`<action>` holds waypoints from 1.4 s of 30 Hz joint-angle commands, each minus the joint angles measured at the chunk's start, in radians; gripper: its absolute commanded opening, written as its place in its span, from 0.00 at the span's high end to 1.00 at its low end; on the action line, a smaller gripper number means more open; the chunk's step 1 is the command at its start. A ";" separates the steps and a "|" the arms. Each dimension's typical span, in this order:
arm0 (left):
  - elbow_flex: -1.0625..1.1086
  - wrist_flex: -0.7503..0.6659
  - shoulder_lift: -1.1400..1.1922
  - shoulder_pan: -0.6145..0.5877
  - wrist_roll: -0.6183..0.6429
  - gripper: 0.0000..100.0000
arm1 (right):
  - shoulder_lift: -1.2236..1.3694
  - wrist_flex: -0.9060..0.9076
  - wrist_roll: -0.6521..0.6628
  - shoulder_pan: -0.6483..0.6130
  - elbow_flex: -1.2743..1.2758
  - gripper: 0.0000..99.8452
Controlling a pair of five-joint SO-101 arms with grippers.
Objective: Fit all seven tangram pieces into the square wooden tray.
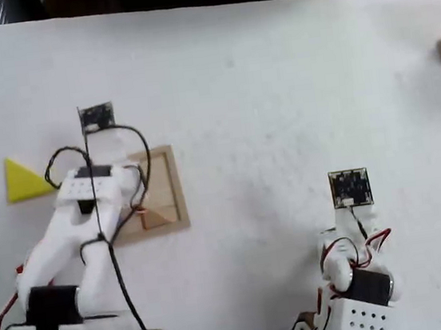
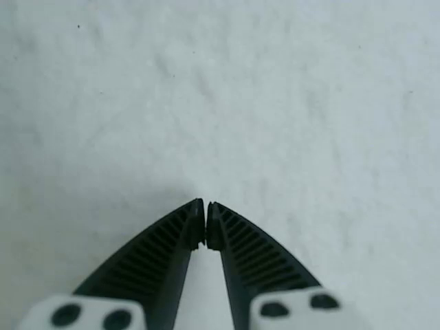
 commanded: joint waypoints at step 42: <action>0.176 -0.103 -0.229 0.147 0.008 0.98 | -0.012 0.005 0.009 0.005 0.006 0.98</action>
